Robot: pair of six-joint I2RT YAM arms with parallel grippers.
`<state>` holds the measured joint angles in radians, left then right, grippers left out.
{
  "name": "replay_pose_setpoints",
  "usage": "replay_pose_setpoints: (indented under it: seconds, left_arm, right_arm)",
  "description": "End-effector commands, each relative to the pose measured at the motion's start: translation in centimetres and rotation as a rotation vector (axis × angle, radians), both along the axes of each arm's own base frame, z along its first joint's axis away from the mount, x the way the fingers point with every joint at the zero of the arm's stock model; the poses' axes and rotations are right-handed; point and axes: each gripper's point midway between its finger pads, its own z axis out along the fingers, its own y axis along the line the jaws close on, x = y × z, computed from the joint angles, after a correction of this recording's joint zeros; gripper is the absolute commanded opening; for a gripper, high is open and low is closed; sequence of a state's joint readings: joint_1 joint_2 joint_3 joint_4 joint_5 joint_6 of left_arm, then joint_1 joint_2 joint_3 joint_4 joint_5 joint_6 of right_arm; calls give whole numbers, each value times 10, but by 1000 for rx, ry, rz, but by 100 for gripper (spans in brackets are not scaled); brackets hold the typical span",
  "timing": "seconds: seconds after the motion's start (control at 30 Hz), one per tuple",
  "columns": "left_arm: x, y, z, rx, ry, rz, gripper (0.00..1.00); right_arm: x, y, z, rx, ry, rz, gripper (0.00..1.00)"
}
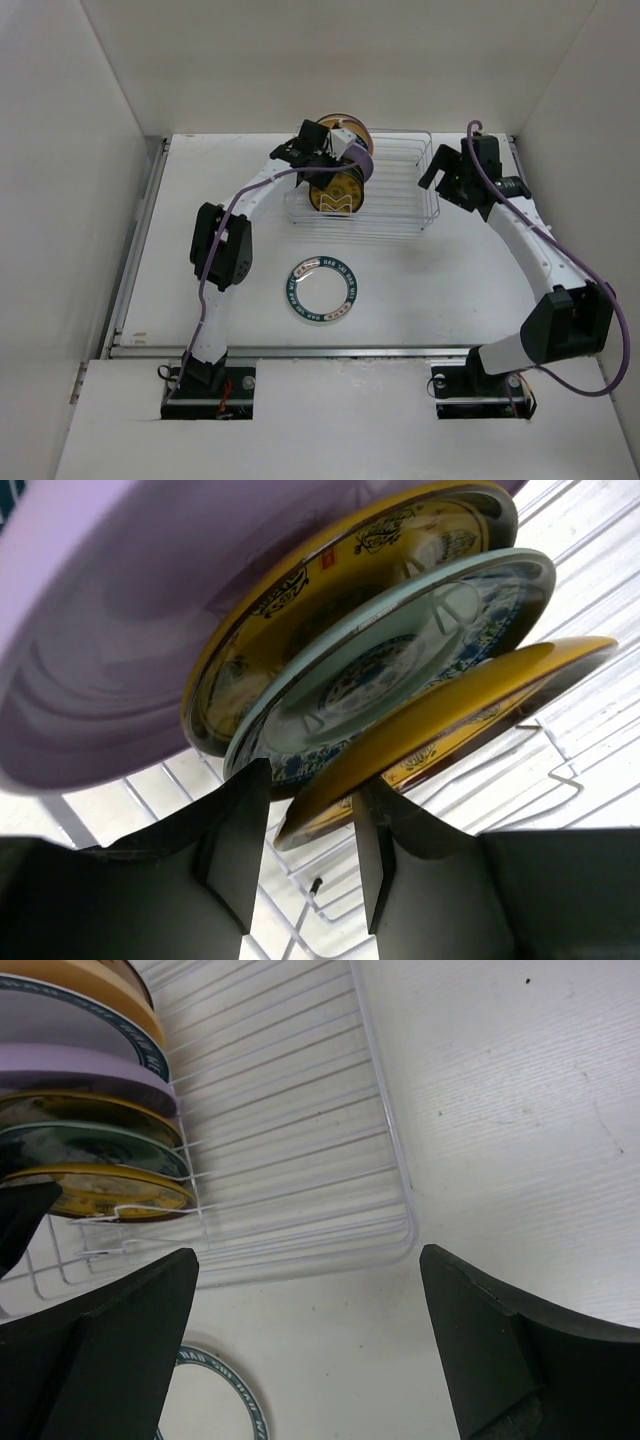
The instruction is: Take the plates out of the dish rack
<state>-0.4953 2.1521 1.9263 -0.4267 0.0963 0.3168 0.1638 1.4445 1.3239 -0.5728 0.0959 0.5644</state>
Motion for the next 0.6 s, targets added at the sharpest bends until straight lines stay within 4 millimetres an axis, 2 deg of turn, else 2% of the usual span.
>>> replay_pose_setpoints:
  seconds: [0.0,0.03,0.07,0.13,0.3,0.33,0.5,0.53,0.57]
  left_arm:
    - [15,-5,30,-40,-75,-7,35]
    - [15,-5,24,-36,-66,-7,35]
    - [18,-3,29,-48,-71,-8,35]
    - [11,-6,20,-51,-30,-30,32]
    - [3,-4,20,-74,28,-22,0]
    - [-2,-2,16,-71,58,-10,0]
    - [-8,9,43,-72,30,40,0]
    - [-9,9,62,-96,1,46,0]
    - [-10,9,71,-104,-14,45,0]
  right_arm:
    - [-8,-1,9,-10,-27,22,98]
    - [-9,-2,13,-16,-40,27,98]
    - [-12,-2,13,-16,-41,27,98]
    - [-15,-2,13,-19,-41,42,98]
    - [-18,-2,12,-27,-41,48,98]
    - [-18,-2,12,-27,-41,48,98]
    - [-16,8,16,10,-57,91,98]
    - [-15,10,18,16,-66,98,98]
    - [-16,11,18,17,-65,114,98]
